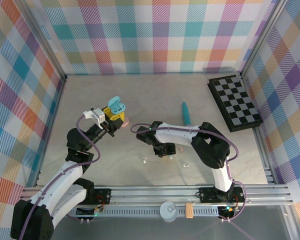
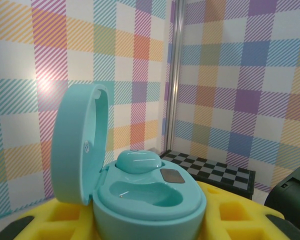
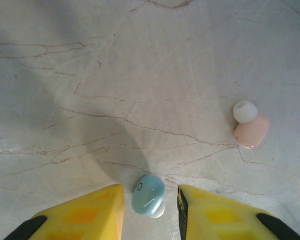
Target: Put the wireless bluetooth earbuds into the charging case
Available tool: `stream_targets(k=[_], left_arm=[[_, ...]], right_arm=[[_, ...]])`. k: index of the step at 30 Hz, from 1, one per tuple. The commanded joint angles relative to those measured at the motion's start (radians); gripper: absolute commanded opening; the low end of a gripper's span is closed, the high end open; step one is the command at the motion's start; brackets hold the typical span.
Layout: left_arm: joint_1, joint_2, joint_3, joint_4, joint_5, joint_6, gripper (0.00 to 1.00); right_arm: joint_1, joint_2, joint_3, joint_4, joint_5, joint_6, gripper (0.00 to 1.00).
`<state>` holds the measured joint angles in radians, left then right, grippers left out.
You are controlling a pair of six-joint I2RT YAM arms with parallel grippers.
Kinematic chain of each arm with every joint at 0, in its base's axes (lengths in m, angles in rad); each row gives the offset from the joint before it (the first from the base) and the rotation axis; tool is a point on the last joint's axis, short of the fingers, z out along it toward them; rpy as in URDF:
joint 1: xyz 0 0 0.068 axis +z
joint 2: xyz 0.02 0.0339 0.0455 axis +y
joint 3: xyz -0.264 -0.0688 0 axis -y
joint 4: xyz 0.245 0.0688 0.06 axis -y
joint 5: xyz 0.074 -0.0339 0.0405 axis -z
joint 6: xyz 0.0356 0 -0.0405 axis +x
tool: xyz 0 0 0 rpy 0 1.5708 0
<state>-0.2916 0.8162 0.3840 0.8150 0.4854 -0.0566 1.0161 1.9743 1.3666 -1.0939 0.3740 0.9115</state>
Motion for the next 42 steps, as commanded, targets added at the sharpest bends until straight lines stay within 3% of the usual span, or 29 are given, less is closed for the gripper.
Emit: stream_targets(k=[1,11,23,35,42], left_arm=[[0.016,-0.003,0.004,0.05,0.012,-0.006,0.26],[0.017,-0.008,0.001,0.052,0.009,-0.009,0.26],[0.017,-0.005,-0.002,0.059,0.015,-0.018,0.26],[0.01,0.082,-0.017,0.186,0.097,-0.058,0.26],[-0.063,0.154,-0.002,0.198,0.107,0.011,0.26]], right_arm=[[0.009,0.021,-0.018,-0.027,-0.013,0.029,0.32],[0.008,0.041,-0.039,-0.007,-0.038,0.027,0.29],[0.007,0.027,-0.041,0.009,-0.025,0.004,0.18],[0.007,-0.328,-0.201,0.201,-0.004,-0.098,0.18],[-0.004,-0.567,-0.222,0.301,-0.059,-0.186,0.19]])
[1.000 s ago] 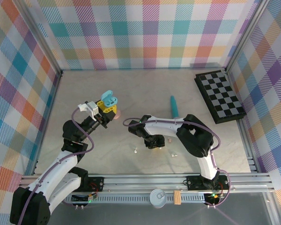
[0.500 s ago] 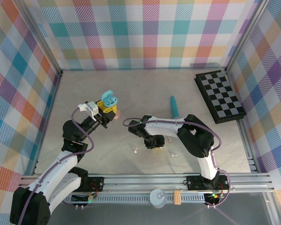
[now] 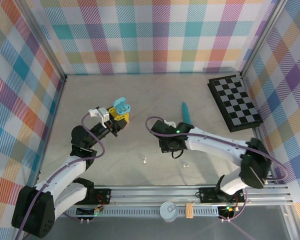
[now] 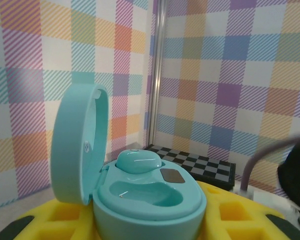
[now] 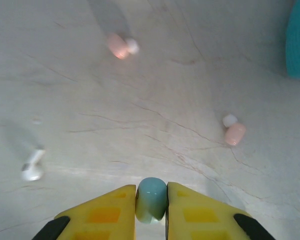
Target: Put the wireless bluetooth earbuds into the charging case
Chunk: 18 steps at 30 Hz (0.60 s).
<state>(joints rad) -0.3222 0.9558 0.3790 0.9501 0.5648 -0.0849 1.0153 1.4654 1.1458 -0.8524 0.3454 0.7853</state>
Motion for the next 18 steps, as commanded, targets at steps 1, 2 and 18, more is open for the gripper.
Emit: stream_targets(k=[1,2,18], left_arm=[[-0.046,0.02,0.007,0.05,0.024,0.055,0.26],[-0.062,0.026,0.015,0.029,0.019,0.076,0.26],[-0.203,0.132,0.057,0.042,0.017,0.178,0.26]], right_arm=[[-0.005,-0.08,0.005,0.066,-0.034,-0.069,0.19],[-0.008,-0.1,0.014,0.073,-0.043,-0.08,0.19],[-0.066,-0.268,0.145,0.275,-0.326,-0.152,0.19]])
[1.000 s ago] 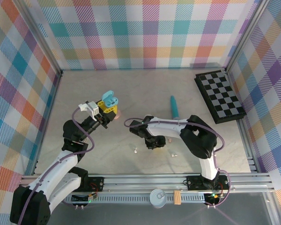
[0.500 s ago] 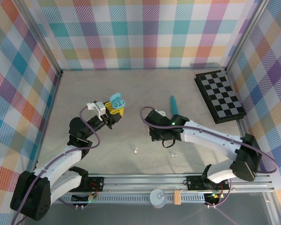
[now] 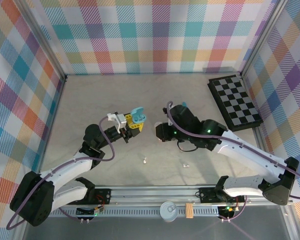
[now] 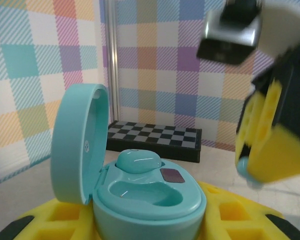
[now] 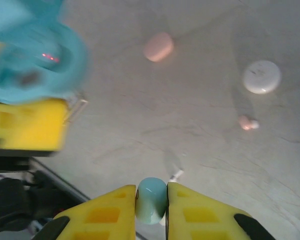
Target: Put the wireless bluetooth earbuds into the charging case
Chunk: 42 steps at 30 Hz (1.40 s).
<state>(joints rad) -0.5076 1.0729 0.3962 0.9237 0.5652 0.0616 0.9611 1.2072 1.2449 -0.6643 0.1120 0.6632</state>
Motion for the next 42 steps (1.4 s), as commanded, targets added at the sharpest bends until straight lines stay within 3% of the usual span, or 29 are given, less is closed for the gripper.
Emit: stream_targets(k=[1,11,35,42], left_arm=[[-0.022,0.024,0.042,0.072,0.018,0.033,0.26],[-0.071,0.08,0.069,0.1,0.012,0.041,0.26],[-0.089,0.086,0.075,0.142,-0.007,0.025,0.25],[-0.089,0.072,0.078,0.144,-0.014,0.017,0.25]], right_arm=[[-0.017,-0.006,0.058,0.097,-0.112,-0.033,0.19],[-0.053,0.091,0.137,0.2,-0.237,-0.047,0.19],[-0.064,0.153,0.1,0.225,-0.207,-0.02,0.18],[-0.065,0.162,0.097,0.206,-0.201,-0.014,0.28]])
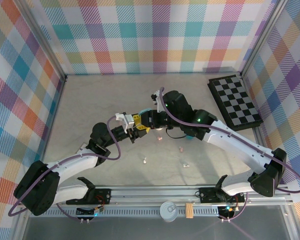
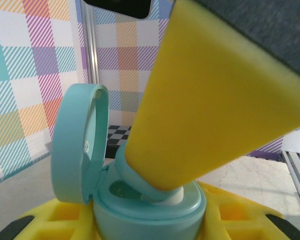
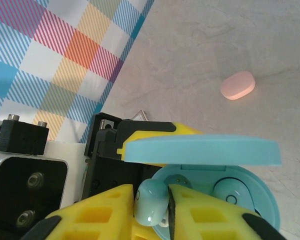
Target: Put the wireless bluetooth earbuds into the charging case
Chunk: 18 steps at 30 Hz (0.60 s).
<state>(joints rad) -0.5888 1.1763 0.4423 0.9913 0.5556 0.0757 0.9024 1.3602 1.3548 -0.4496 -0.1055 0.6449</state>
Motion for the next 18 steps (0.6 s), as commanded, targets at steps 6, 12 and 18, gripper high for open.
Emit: stream_targets(k=[6,12,18], left_arm=[[-0.008,-0.035,0.032,0.076,-0.009,0.002,0.25],[-0.007,-0.038,0.031,0.079,-0.01,-0.003,0.25],[-0.007,-0.037,0.027,0.082,-0.013,-0.001,0.25]], right_arm=[[-0.005,-0.026,-0.024,-0.033,0.057,-0.007,0.32],[-0.005,-0.057,-0.034,-0.062,0.099,-0.021,0.35],[-0.005,-0.095,-0.053,-0.032,0.073,-0.036,0.41]])
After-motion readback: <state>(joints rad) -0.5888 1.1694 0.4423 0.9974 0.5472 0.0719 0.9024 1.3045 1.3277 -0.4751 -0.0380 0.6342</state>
